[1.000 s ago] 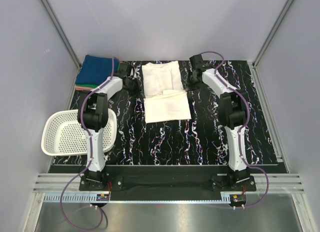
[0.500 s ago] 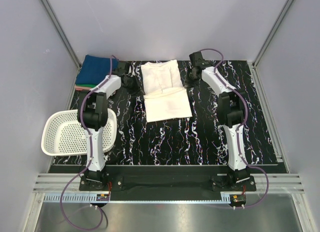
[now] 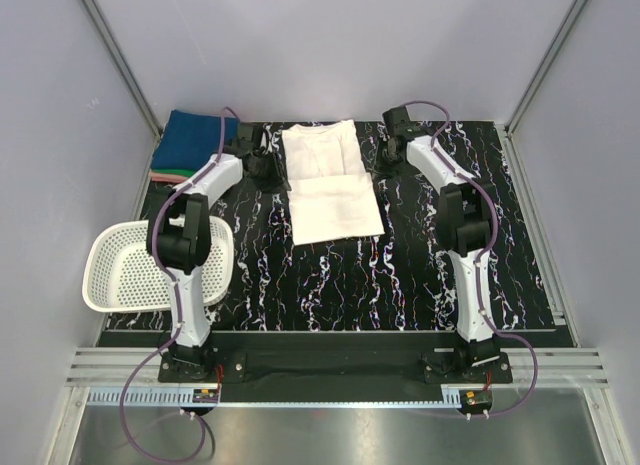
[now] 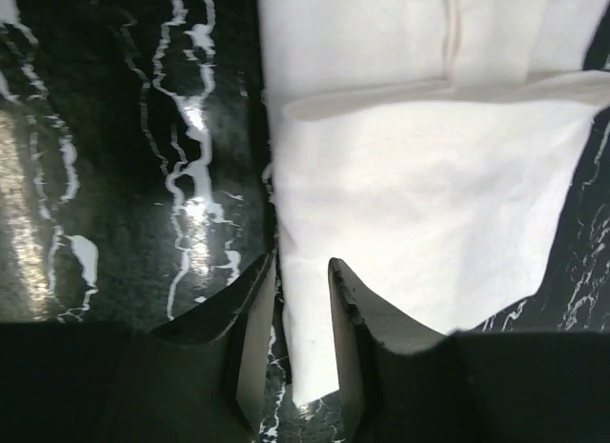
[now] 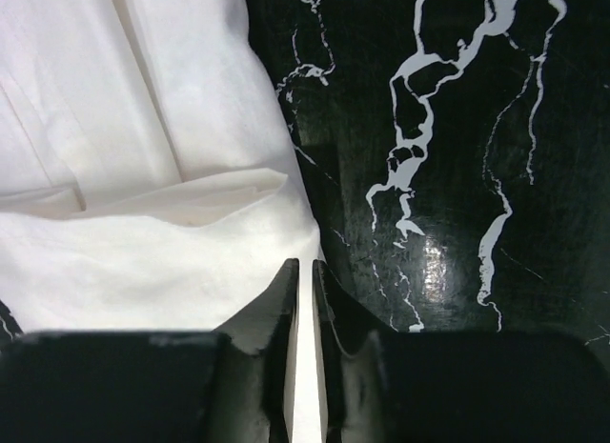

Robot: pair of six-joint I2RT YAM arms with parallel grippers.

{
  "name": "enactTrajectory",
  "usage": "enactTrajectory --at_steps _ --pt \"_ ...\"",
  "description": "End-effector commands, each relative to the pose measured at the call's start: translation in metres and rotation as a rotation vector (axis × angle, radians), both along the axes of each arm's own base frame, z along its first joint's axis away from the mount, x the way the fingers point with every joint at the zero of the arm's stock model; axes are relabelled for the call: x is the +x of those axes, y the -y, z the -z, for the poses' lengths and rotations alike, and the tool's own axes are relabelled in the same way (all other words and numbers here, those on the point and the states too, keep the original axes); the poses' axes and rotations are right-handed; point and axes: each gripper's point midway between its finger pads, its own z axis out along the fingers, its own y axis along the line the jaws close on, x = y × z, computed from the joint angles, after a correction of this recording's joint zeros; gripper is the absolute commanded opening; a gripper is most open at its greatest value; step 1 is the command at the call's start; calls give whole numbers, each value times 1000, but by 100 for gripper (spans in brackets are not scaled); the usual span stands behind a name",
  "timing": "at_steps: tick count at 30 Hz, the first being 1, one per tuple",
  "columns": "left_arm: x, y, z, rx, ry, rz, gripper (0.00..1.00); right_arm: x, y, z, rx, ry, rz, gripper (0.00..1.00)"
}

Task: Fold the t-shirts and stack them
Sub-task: Fold the tshirt

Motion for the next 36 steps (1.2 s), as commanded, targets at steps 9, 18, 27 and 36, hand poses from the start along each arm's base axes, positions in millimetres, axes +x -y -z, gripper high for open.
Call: enactTrajectory --at_steps 9,18,27,36 --pt "6 38 6 -33 41 76 31 3 -20 -19 94 59 -125 13" --pt "30 7 32 39 4 -63 32 16 -23 1 95 73 -140 26" --pt "22 14 -19 41 92 45 38 5 -26 -20 149 69 -149 35" --pt "-62 10 -26 10 95 89 44 -80 -4 -24 145 -77 -154 61"
